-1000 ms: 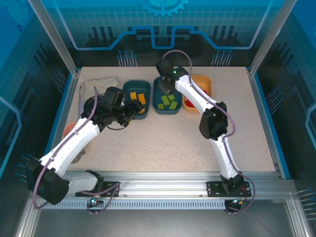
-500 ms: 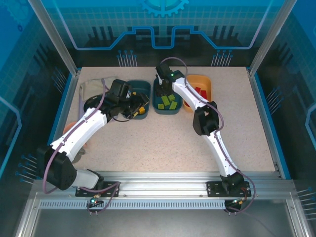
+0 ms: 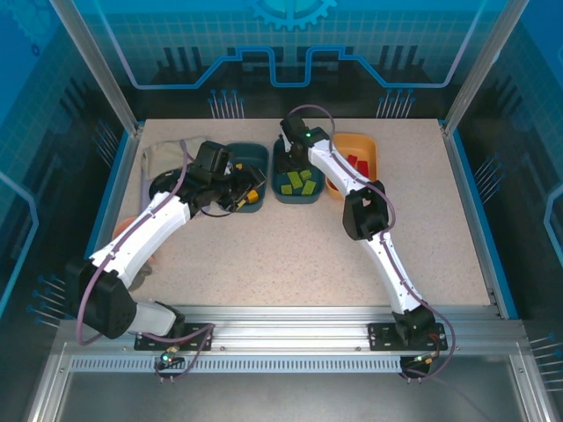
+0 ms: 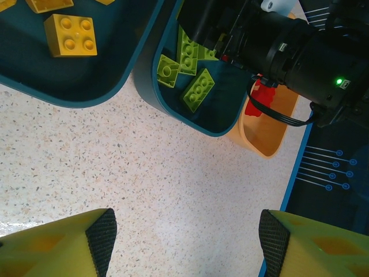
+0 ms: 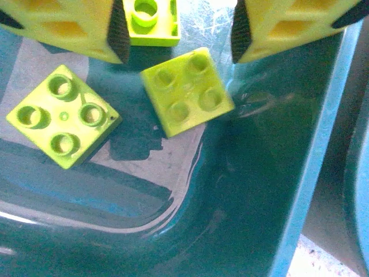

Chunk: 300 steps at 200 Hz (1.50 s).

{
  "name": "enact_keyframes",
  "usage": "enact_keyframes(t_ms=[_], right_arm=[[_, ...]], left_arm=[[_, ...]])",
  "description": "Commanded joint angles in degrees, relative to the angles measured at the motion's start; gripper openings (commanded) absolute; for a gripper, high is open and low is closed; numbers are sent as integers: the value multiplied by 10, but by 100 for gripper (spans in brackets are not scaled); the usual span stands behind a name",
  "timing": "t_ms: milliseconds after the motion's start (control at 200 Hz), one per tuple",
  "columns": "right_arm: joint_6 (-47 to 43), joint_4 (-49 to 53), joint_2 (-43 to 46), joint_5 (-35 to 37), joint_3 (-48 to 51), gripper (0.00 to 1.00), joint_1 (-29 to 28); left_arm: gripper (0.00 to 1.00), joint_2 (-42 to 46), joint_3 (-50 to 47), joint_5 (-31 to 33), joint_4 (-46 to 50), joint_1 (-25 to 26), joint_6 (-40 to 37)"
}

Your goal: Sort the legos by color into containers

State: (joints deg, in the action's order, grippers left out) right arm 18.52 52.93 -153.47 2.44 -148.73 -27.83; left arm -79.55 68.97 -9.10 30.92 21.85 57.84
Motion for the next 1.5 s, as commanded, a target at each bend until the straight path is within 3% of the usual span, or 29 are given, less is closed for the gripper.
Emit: enact_keyframes(t_ms=[0, 175, 415, 840, 1055, 1120, 1155, 1170, 1215, 1230, 1245, 1430, 1496], right_arm=[[-7, 2, 10, -15, -21, 58, 9], [-14, 3, 69, -11, 0, 58, 7], [-3, -29, 220, 7, 124, 57, 2], [47, -185, 739, 84, 744, 59, -18], [50, -131, 970, 80, 950, 68, -35], [54, -121, 1011, 76, 974, 74, -36], [55, -120, 1021, 74, 978, 78, -35], [55, -120, 1023, 75, 978, 80, -35], [54, -119, 1020, 78, 971, 87, -34], [54, -119, 1018, 80, 967, 97, -33], [53, -119, 1015, 82, 962, 99, -32], [28, -144, 958, 81, 871, 100, 14], [15, -153, 934, 107, 836, 100, 24]], left_arm=[[70, 23, 18, -7, 14, -5, -16], [70, 39, 16, -2, 21, -5, -11], [70, 73, 23, 9, 51, -4, -2], [70, 175, 5, 47, 157, -4, -18], [71, 247, -69, 56, 171, -4, -25], [76, 260, -86, 54, 158, -4, -23], [95, 262, -91, 52, 150, -4, -23], [98, 262, -91, 49, 145, -5, -25], [99, 260, -87, 48, 138, -5, -35], [99, 258, -82, 50, 137, -5, -39], [99, 256, -78, 52, 138, -5, -44], [99, 180, 48, 140, 195, -6, -169], [99, 147, 95, 207, 223, -7, -209]])
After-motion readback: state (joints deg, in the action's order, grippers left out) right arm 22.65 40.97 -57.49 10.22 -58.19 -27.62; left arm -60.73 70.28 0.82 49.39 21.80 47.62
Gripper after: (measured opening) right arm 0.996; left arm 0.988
